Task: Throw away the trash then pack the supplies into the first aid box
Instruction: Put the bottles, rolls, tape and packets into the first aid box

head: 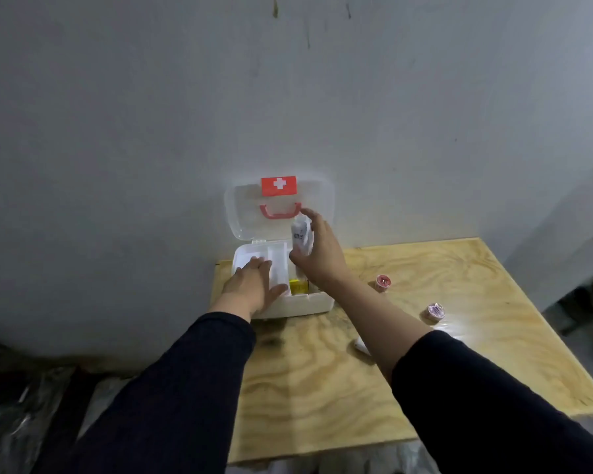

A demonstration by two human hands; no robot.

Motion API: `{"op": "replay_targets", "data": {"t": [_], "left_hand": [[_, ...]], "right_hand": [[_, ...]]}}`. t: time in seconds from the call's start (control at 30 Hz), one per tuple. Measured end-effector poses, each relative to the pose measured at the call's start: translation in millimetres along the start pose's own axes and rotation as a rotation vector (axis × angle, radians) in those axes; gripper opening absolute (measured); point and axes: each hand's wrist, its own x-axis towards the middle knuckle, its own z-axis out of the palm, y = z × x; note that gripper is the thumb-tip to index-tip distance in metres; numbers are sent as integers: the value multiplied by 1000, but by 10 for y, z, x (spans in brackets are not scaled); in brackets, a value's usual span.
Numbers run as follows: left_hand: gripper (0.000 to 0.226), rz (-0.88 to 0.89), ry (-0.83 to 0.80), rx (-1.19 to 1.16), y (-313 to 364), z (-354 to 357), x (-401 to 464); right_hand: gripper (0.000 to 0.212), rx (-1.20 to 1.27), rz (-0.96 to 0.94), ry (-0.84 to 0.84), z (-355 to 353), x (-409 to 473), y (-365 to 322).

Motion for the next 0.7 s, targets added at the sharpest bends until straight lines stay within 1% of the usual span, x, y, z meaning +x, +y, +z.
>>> {"op": "replay_targets", "data": {"t": [0.07,0.13,0.23,0.33,0.4,0.47,0.57,0.63,0.7], "left_hand": [[67,9,-16,-15,-53,96,-10],[57,32,12,-34,-82,150,-29],[58,53,47,-28,-103,186,-42],[55,56,66,-65,-104,186,-45],[52,58,64,-86,-100,181,-58],[49,59,62,-94,-95,182,-60],[50,62,66,-93,-99,223,-13],[56,71,75,-76,-108,256,16],[61,84,84,-60,-115,283,15]], "right_hand": [[66,-56,5,-10,98,-76,85],[62,-90,-5,-24,173,-127,147],[56,-149,-12,-77,270,-142,208],[57,-225,64,-146,344,-146,265],[56,-256,83,-158,335,-168,286],[50,-212,66,-121,255,-190,274],[38,-173,42,9,36,-249,273],[35,-225,33,82,-130,-326,363],[31,-313,70,123,-278,-453,530]]}}
